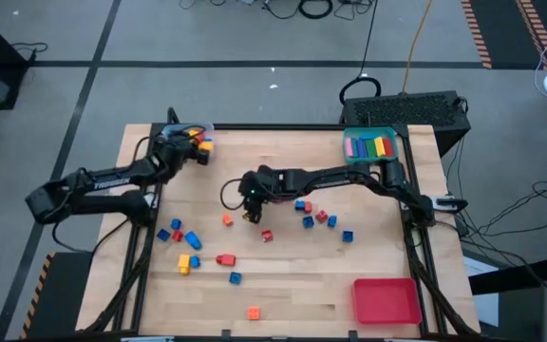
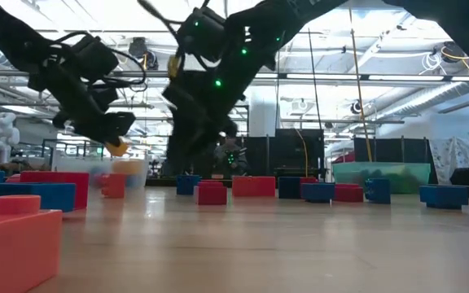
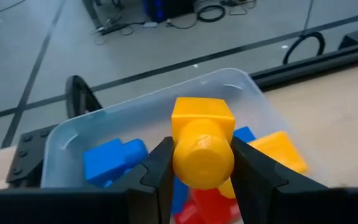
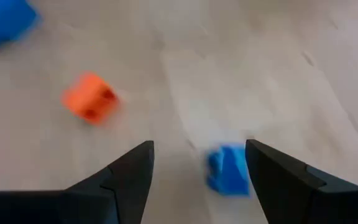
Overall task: Sort blocks by size
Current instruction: Put the big yellow game piece into the transparent bin, then put the big blue game piece into the transparent bin
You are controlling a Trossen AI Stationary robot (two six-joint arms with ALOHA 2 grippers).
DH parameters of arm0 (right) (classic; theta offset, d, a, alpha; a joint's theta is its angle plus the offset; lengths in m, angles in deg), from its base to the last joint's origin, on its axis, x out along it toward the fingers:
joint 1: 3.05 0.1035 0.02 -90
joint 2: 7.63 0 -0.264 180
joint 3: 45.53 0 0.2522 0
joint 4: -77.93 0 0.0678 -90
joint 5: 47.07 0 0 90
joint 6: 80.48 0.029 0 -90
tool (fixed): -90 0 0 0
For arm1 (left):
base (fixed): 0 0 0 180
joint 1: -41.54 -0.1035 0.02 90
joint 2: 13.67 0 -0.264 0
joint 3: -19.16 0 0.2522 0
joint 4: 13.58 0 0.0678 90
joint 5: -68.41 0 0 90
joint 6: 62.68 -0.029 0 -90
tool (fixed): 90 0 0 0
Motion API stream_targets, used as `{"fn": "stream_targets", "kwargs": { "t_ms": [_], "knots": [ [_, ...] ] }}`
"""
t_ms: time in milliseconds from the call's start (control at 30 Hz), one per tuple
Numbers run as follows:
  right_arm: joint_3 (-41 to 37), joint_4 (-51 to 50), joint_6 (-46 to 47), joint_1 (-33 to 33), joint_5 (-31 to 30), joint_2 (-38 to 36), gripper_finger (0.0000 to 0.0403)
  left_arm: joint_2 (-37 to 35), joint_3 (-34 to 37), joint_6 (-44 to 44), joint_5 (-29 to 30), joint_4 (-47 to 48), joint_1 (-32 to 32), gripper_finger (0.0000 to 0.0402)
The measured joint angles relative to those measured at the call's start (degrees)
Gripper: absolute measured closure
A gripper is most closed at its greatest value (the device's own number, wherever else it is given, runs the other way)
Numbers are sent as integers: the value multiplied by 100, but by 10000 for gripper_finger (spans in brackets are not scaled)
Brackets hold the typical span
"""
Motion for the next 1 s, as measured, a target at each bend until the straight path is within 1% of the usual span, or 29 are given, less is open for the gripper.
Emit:
{"fn": "stream_targets", "kwargs": {
  "t_ms": [100, 200, 367, 500, 567, 600, 700, 733, 800, 833, 867, 1000],
  "knots": [
    [0, 517, -227, 26, 355, 0, 165, 0, 0, 12, -21, -1, -225, 272],
    [0, 955, -404, 74, 541, 0, 165, 0, 0, 296, -53, 36, -419, 249],
    [0, 1342, -465, 139, 581, 35, 165, 0, 0, 450, -77, 93, -596, 205],
    [0, 1358, -557, 187, 589, 35, 165, 0, 0, 446, -145, 95, -634, 186],
    [0, 1390, -782, 221, 598, 35, 165, -2, 0, 424, -450, 87, -634, 183],
    [0, 1458, -910, 237, 657, 35, 165, -11, 0, 333, -709, 84, -625, 183],
    [1, 1844, -1135, 274, 1027, 99, 165, -135, -5, 185, -1789, 246, -530, 182],
    [0, 1997, -1145, 280, 1162, 150, 165, -208, -33, 259, -2164, 424, -473, 182],
    [0, 2370, -1114, 284, 1420, 275, 165, -361, -184, 297, -2704, 863, -312, 181],
    [0, 2537, -1084, 277, 1524, 343, 165, -461, -285, 283, -2867, 1139, -214, 181],
    [0, 2719, -1050, 273, 1601, 419, 165, -563, -384, 258, -2902, 1439, -95, 182],
    [0, 3045, -1099, 271, 1632, 616, 165, -991, -817, 130, -2889, 2590, 416, 195]
  ]
}}
